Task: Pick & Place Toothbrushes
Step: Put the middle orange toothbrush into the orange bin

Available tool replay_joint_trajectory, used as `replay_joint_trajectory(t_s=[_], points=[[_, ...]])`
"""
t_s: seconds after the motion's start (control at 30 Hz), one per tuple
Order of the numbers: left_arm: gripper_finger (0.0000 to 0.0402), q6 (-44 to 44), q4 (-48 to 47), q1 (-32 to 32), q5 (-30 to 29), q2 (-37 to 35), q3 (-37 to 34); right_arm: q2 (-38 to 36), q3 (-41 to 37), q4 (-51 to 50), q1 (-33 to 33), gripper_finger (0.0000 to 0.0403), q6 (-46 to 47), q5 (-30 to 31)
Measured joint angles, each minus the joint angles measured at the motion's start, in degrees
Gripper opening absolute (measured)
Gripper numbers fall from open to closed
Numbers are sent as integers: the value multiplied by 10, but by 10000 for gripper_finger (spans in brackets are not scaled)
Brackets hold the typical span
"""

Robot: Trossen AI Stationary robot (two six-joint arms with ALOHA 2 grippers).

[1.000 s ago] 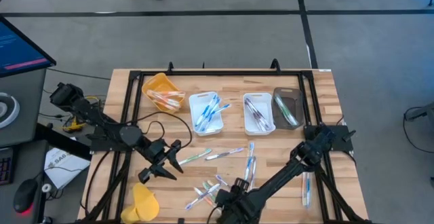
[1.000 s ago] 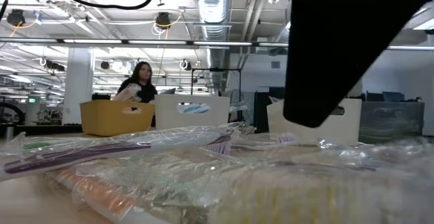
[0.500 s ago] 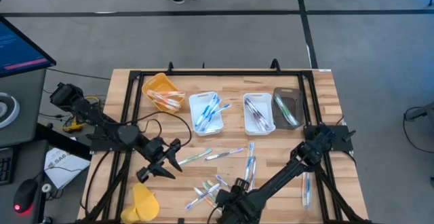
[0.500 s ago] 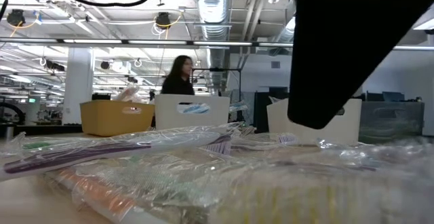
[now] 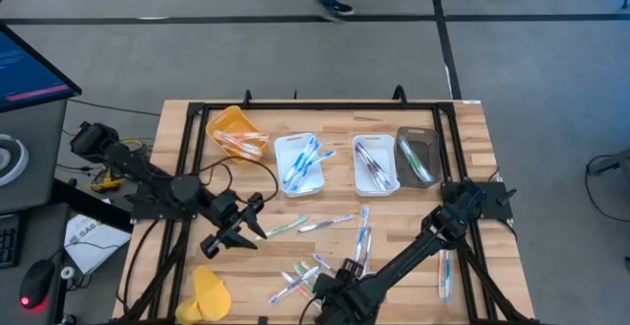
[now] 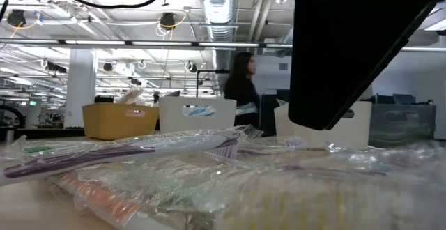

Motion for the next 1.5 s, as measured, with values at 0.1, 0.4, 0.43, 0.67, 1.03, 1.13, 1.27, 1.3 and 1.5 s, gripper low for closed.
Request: replay_joint_trajectory(t_s=[0.1, 0.4, 0.43, 0.67, 1.03, 1.13, 1.27, 1.3, 1.5], points=[[136, 0, -2, 12, 0, -10, 0, 0, 0, 0, 0, 234, 5, 0], [136, 18, -6, 29, 0, -30, 0, 0, 0, 0, 5, 234, 24, 15], [136, 27, -6, 30, 0, -30, 0, 0, 0, 1, 6, 234, 27, 15], [136, 30, -6, 30, 0, -30, 0, 0, 0, 1, 11, 234, 38, 17], [136, 29, -7, 30, 0, -30, 0, 42, 1, 17, 16, 234, 39, 0], [136, 29, -7, 30, 0, -30, 0, 45, 2, 15, 16, 234, 37, -2], [136, 30, -6, 30, 0, -30, 0, 46, 2, 13, 12, 234, 34, -3], [136, 29, -6, 30, 0, -30, 0, 46, 2, 11, 10, 234, 34, -3], [136, 30, -6, 30, 0, -30, 0, 47, 2, 3, -6, 234, 19, -3]])
